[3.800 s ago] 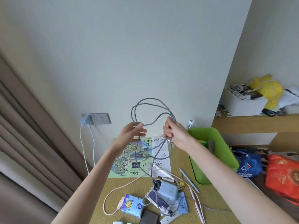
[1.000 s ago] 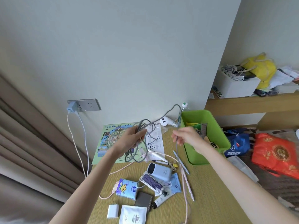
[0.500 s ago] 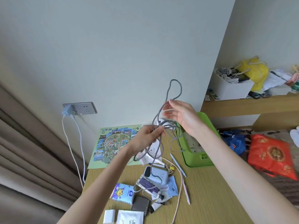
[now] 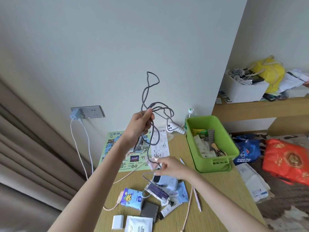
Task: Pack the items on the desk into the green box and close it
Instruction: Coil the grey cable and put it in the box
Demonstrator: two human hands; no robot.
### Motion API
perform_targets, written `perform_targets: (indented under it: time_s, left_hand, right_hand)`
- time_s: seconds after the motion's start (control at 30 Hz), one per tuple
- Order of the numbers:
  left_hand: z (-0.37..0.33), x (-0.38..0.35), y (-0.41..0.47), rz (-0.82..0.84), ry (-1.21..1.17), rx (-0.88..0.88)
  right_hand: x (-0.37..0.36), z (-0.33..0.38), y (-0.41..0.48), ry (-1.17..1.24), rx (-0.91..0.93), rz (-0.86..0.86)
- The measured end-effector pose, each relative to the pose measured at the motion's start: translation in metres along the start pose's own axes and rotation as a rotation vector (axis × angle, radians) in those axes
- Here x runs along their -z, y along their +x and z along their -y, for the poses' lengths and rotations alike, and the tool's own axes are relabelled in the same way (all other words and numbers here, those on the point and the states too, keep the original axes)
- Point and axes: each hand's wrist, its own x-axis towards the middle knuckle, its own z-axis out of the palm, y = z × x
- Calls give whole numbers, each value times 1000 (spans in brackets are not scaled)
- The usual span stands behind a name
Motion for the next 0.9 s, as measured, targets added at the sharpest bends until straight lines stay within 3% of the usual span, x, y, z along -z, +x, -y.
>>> perform_targets:
  time_s: [0.17,0.4,0.67,0.8,0.9]
  left_hand:
    - [7,18,-3,-52,85,15]
    - [44,32,0,-41,445,83]
    - [71,22,11,103,358,274]
    - [72,11,18,178,296,284]
    - [69,5,26,203,388,235]
  right_hand:
    - [9,1,1,91,-23,-33]
    - [71,12,-16,507,39,-72]
    - [116,14,-28,1049,166,-179]
    - [129,19,-24,1305,227,-245]
    - [138,25,-18,1432,224,-262]
